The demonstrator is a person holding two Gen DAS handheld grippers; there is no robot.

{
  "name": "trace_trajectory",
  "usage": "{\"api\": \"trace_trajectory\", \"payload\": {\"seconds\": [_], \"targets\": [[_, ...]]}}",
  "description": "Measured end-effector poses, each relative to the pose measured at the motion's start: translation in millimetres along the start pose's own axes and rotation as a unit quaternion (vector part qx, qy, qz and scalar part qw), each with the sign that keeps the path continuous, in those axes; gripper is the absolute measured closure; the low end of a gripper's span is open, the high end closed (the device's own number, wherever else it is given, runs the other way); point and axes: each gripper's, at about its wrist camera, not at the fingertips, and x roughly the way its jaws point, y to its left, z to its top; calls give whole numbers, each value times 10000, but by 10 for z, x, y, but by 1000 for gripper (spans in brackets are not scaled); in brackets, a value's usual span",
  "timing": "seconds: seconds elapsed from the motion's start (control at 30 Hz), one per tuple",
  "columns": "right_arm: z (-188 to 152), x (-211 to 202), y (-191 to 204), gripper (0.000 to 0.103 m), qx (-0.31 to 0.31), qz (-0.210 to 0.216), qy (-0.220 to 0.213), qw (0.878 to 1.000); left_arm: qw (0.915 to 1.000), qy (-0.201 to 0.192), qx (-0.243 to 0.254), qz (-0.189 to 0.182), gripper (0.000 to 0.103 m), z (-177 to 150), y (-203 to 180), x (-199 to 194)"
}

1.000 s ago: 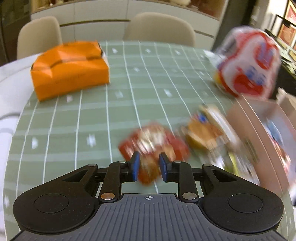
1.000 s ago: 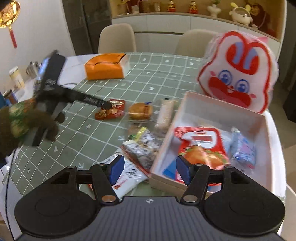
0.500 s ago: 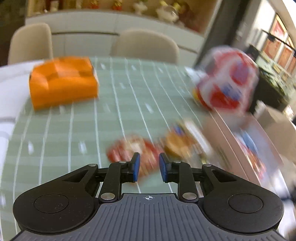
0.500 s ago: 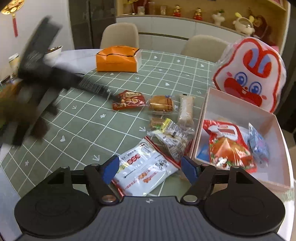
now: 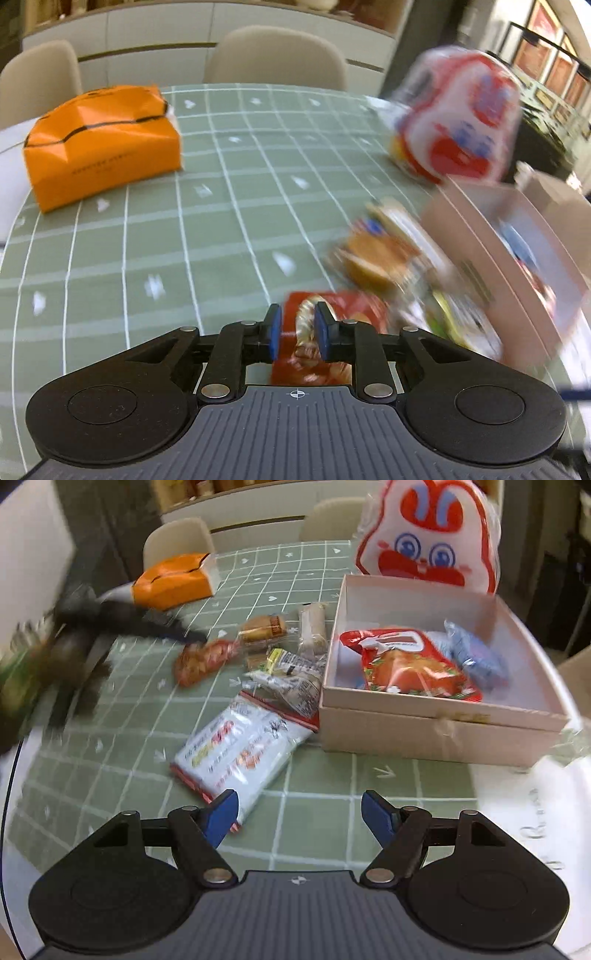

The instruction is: Organize snacks

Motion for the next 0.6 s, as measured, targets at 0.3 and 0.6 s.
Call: {"api": "trace_trajectory", "payload": {"seconds": [0.3,0.6], "targets": [[309,604,434,16,202,122,172,9996,9994,203,-263,100,79,-514,-210,-382],[165,479,491,28,-239,-82,232,9994,9991,153,-386,128,79,-491,-364,-515]]}}
